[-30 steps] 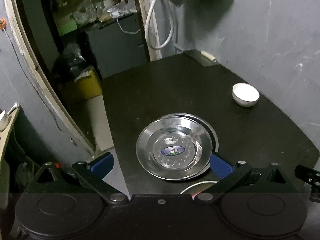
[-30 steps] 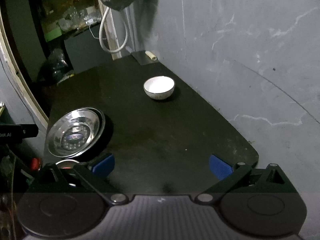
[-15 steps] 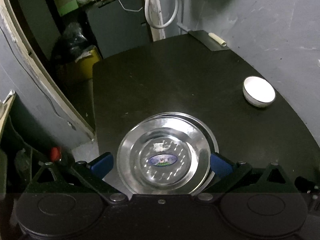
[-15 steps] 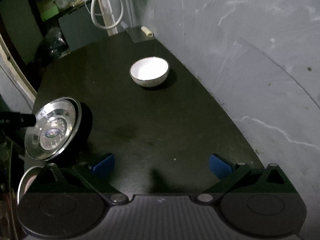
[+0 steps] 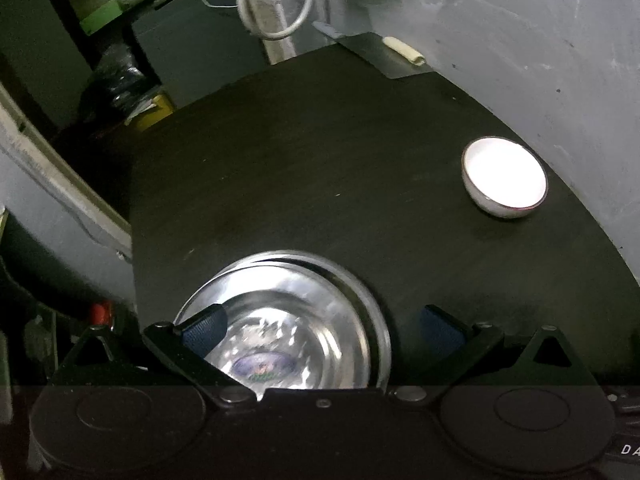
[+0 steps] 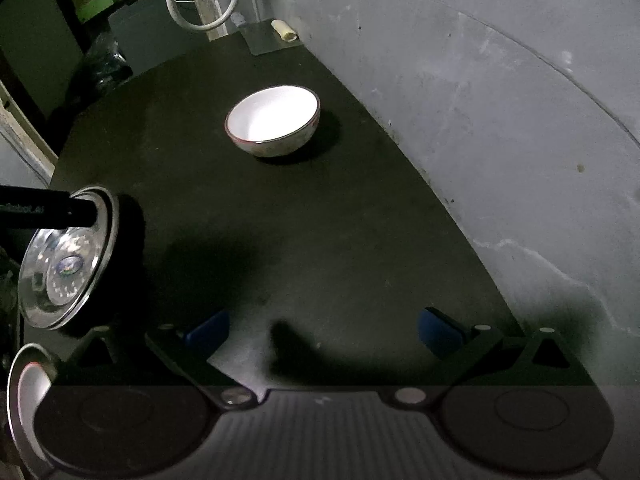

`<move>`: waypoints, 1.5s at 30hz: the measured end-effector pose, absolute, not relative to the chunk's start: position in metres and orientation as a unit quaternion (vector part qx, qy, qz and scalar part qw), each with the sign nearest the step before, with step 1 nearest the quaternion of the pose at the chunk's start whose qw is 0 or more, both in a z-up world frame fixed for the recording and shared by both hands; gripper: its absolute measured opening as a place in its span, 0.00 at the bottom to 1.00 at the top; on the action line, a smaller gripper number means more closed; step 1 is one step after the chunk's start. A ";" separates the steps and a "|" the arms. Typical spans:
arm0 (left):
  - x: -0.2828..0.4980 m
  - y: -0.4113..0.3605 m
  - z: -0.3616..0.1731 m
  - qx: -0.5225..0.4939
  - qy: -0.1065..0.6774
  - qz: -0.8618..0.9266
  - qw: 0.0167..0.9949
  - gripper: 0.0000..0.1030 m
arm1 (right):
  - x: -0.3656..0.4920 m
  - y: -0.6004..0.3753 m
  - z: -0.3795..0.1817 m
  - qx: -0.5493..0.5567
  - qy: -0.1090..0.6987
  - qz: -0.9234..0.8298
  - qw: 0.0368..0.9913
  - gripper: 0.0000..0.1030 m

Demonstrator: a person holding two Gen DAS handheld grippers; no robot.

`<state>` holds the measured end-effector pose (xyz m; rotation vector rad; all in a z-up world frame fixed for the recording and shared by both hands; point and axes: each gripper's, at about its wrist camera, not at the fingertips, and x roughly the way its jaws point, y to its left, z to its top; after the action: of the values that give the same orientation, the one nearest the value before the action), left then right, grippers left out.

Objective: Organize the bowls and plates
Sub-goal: 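Move both grippers toward the remaining red-rimmed white bowl, then close both grippers on the rim of the second white bowl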

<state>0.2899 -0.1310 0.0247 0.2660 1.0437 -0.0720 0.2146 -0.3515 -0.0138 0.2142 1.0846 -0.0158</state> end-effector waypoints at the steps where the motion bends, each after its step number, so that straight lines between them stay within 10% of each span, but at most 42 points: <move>1: 0.293 -0.135 0.023 0.131 0.498 -0.036 0.857 0.99 | 0.218 -0.353 -0.015 0.103 0.513 -0.007 0.852 1.00; 45: 0.422 -0.202 -0.015 0.102 0.506 -0.129 0.847 0.88 | 0.334 -0.374 -0.049 0.226 0.415 -0.013 0.881 0.90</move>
<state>0.4223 -0.2017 -0.0152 0.2155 1.0676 -0.2720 0.3344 -0.3745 -0.0493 0.4698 0.8650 -0.0266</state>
